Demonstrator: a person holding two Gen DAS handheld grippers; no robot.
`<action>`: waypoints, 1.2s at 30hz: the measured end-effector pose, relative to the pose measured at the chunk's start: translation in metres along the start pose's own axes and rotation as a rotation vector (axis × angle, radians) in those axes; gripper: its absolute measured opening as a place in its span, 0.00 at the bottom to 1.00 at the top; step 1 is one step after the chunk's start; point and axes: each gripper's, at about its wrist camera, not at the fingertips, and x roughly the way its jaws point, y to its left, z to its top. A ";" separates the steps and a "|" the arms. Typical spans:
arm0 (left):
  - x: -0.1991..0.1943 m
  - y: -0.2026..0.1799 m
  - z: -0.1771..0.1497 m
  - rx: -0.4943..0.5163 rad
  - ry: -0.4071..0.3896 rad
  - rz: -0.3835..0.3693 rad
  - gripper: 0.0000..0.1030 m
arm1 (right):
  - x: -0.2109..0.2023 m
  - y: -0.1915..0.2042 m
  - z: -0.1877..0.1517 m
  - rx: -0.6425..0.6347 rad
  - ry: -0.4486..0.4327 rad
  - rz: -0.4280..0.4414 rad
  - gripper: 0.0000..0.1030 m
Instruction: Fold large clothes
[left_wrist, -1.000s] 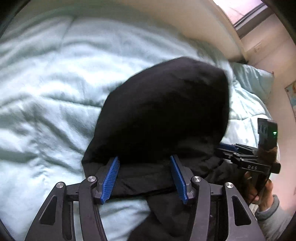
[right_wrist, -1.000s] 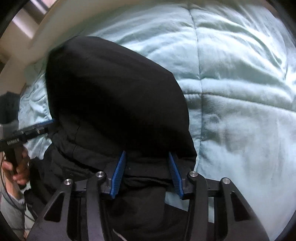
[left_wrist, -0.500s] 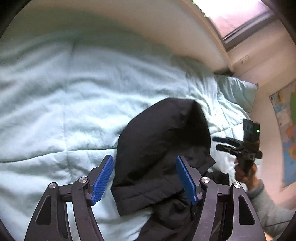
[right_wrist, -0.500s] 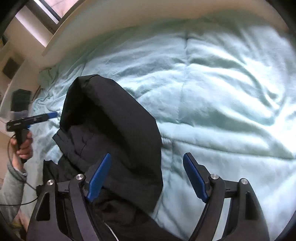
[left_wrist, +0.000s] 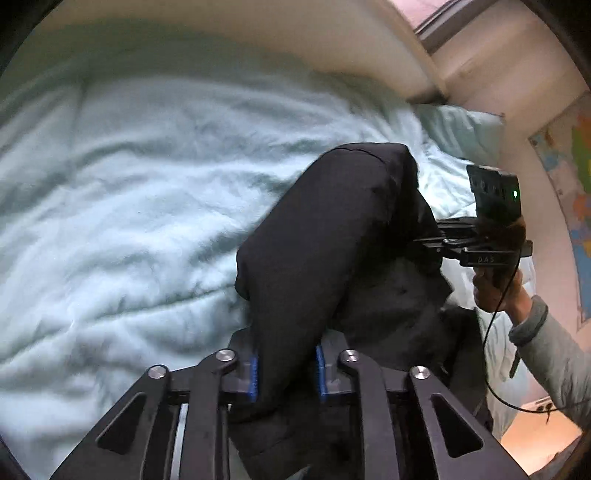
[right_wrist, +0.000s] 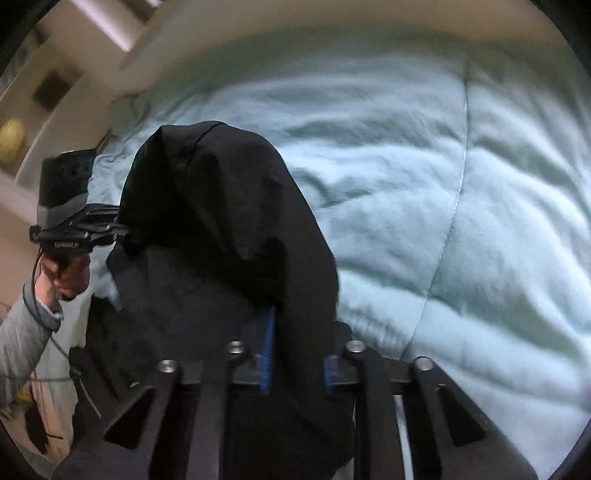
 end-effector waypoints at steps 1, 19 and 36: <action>-0.015 -0.010 -0.007 0.020 -0.025 0.001 0.19 | -0.015 0.013 -0.007 -0.031 -0.021 -0.017 0.18; -0.103 -0.149 -0.258 0.042 -0.003 0.199 0.21 | -0.129 0.228 -0.257 -0.227 -0.060 -0.414 0.18; -0.189 -0.162 -0.194 -0.049 -0.178 0.149 0.42 | -0.189 0.197 -0.224 0.110 -0.146 -0.294 0.56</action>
